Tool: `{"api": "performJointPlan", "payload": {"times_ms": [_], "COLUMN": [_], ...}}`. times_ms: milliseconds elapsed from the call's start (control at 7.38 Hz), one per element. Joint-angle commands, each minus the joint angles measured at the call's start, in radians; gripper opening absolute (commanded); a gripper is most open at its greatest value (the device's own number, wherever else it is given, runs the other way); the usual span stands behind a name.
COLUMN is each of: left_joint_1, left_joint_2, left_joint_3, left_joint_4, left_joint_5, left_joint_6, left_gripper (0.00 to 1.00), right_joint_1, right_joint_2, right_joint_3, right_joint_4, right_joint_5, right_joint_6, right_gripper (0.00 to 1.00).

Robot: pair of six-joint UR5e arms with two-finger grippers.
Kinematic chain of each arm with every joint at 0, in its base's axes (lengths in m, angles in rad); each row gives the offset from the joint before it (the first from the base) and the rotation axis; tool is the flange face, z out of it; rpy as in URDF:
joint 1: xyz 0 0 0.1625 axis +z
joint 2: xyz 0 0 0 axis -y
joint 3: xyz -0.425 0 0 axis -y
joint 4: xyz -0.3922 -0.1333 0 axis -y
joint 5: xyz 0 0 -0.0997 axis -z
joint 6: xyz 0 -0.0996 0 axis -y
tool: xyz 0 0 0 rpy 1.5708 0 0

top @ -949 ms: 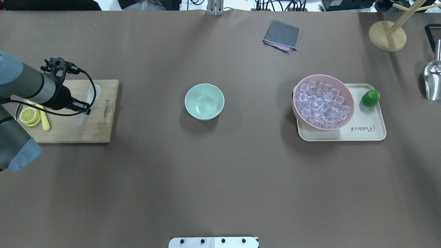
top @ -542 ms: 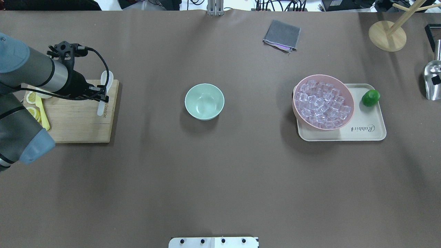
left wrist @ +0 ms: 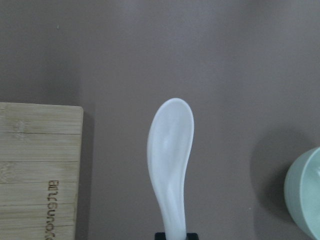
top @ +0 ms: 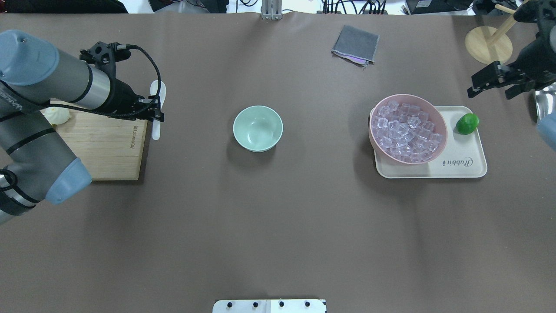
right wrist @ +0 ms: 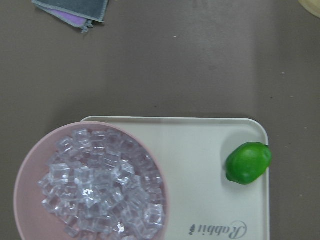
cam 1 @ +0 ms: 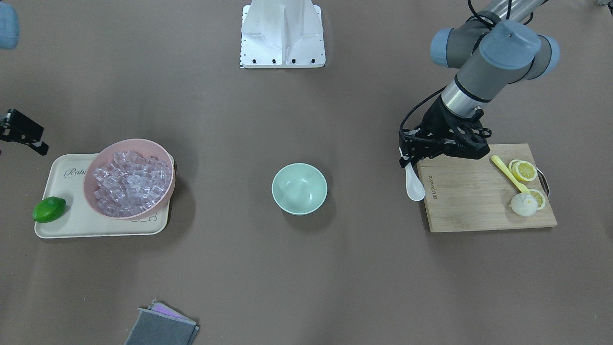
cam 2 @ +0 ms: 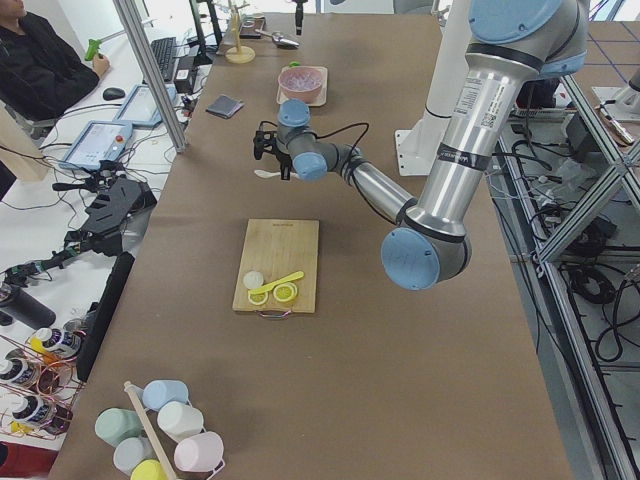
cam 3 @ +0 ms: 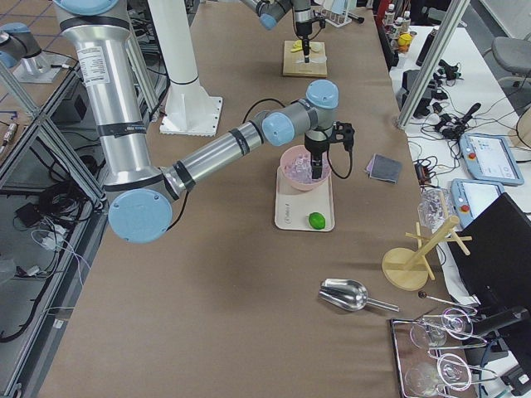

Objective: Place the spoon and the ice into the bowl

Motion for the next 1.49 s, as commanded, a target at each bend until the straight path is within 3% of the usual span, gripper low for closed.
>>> {"api": "performJointPlan", "payload": {"times_ms": [0, 678, 1085, 1356], "left_joint_1": [0.014, 0.038, 0.040, 0.041], "left_joint_2": [-0.017, -0.016, -0.014, -0.016], "left_joint_3": [0.002, -0.004, -0.001, -0.002], "left_joint_4": [-0.001, 0.001, 0.001, 0.001], "left_joint_5": [0.002, 0.042, 0.043, 0.043], "left_joint_6": [-0.013, -0.014, -0.013, -0.013], "left_gripper": [0.00, 0.00, 0.00, 0.00], "right_joint_1": [-0.109, -0.234, -0.271, -0.280], "right_joint_2": [0.059, 0.126, 0.128, 0.127], "right_joint_3": [-0.001, -0.074, -0.198, -0.215], "right_joint_4": [0.000, 0.005, 0.233, 0.233], "right_joint_5": [-0.070, -0.182, -0.222, -0.228], "right_joint_6": [0.153, 0.241, 0.336, 0.350], "right_gripper": [0.99, 0.99, 0.99, 0.95]}}
